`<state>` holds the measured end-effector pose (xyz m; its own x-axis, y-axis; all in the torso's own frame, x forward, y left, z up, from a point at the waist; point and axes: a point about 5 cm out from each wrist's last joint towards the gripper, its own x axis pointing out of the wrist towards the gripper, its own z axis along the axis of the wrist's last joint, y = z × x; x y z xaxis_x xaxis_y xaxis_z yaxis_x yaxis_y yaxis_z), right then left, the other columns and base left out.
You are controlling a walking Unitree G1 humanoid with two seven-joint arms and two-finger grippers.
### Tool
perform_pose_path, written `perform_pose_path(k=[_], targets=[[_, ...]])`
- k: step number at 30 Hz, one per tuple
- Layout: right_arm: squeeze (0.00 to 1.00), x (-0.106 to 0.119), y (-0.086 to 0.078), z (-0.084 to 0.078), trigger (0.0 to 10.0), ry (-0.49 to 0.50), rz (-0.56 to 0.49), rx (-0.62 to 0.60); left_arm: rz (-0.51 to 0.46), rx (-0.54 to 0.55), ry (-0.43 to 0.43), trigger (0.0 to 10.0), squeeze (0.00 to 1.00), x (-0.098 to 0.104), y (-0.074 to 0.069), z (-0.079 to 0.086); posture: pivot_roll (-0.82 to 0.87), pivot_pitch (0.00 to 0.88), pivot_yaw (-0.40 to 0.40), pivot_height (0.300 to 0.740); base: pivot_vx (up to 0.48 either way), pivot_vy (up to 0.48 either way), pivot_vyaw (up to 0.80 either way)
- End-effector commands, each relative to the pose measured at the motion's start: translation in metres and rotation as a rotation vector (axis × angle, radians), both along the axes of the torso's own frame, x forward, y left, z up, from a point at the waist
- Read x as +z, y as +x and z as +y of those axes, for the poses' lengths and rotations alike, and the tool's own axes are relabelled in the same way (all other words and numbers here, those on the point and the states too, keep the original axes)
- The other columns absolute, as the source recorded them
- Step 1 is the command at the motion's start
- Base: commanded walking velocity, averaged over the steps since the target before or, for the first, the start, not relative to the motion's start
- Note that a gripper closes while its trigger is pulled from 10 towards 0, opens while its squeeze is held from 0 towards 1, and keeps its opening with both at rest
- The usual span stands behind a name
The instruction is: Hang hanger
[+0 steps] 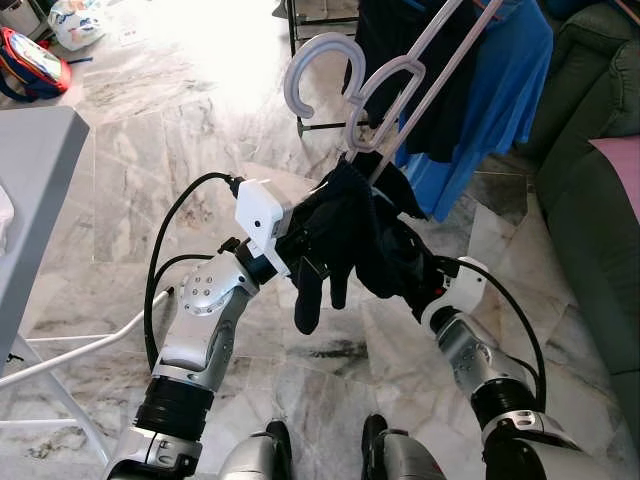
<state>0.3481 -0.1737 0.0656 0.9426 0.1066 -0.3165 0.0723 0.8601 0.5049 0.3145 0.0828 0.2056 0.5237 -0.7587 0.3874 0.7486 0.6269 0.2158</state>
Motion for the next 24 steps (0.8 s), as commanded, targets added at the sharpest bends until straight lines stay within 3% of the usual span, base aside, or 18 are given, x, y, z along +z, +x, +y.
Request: perform_pose_path(k=[1, 8, 18, 24], targets=[[0.00, -0.006, -0.004, -0.007, 0.0, 0.008, 0.027, -0.031, -0.051, -0.002, -0.020, 0.0, 0.00, 0.009, -0.003, 0.002, 0.01, 0.302, 0.024, 0.740, 0.000, 0.000, 0.00], [0.00, 0.004, -0.002, -0.027, 0.0, -0.036, -0.012, -0.073, -0.048, 0.006, 0.010, 0.0, 0.00, 0.003, -0.003, 0.005, 0.01, 0.299, 0.022, 0.740, 0.000, 0.000, 0.00], [0.00, 0.036, -0.001, -0.065, 0.0, -0.073, -0.099, -0.126, 0.000, 0.016, 0.086, 0.0, 0.00, -0.022, -0.005, 0.019, 0.00, 0.297, 0.024, 0.740, 0.000, 0.000, 0.00], [0.00, 0.053, 0.001, -0.074, 0.0, -0.095, -0.114, -0.115, 0.004, -0.025, 0.127, 0.0, 0.00, -0.036, -0.012, 0.026, -0.01, 0.297, 0.026, 0.740, 0.000, 0.000, 0.00]])
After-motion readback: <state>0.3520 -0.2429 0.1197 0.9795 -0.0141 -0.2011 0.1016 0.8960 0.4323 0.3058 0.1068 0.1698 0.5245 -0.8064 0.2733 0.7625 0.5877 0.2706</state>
